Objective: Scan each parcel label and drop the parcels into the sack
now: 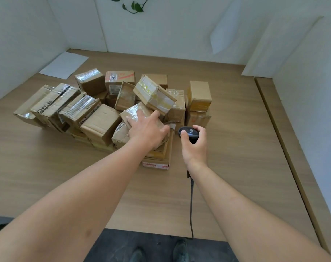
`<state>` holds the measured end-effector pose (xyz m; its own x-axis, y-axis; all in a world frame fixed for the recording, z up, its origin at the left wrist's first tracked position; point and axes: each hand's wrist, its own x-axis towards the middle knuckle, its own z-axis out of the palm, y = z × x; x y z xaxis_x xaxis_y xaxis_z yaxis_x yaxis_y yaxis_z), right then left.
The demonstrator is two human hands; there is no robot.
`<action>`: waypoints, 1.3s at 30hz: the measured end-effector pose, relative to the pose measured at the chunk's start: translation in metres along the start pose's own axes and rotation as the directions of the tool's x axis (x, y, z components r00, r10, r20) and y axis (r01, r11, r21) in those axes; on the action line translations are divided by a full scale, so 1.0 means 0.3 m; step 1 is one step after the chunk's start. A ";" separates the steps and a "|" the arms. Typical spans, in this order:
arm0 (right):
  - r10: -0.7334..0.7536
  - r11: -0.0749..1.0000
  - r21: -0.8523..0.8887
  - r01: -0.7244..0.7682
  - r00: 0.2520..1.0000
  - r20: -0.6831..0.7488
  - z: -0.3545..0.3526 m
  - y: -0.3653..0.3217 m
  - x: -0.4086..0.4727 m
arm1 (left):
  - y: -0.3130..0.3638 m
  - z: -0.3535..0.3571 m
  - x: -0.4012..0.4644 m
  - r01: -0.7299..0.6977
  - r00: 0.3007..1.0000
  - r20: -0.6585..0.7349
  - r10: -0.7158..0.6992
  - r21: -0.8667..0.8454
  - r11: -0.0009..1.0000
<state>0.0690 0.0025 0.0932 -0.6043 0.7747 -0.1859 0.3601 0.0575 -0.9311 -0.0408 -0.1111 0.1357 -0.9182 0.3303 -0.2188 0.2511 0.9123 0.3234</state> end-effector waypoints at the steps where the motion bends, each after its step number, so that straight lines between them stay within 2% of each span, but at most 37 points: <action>1: 0.002 1.000 0.003 -0.002 1.000 0.005 0.007 0.004 -0.002 | -0.006 -0.002 0.001 -0.005 1.000 -0.001 0.005 -0.015 1.000; 10: 0.006 1.000 0.009 -0.006 1.000 -0.005 0.044 -0.004 -0.070 | -0.133 0.004 -0.006 0.023 1.000 0.008 -0.023 0.038 0.999; 22: -0.006 1.000 0.008 0.006 0.999 -0.052 0.143 -0.048 -0.253 | -0.337 -0.059 -0.101 -0.157 0.986 -0.061 0.156 -0.005 0.988; 26: -0.015 0.999 0.030 0.016 0.999 -0.049 0.170 -0.059 -0.317 | -0.396 -0.085 -0.159 -0.160 0.986 -0.048 0.158 -0.030 0.987; 39: -0.020 0.998 0.068 0.013 0.995 0.093 0.178 0.033 -0.489 | -0.519 -0.034 -0.394 -0.177 0.980 -0.119 0.157 -0.180 0.968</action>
<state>0.1232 -0.1443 0.0946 -0.6749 0.7114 -0.1961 0.3027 0.0246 -0.9528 0.0256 -0.2946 0.1206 -0.8973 0.4381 -0.0537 0.3504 0.7811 0.5169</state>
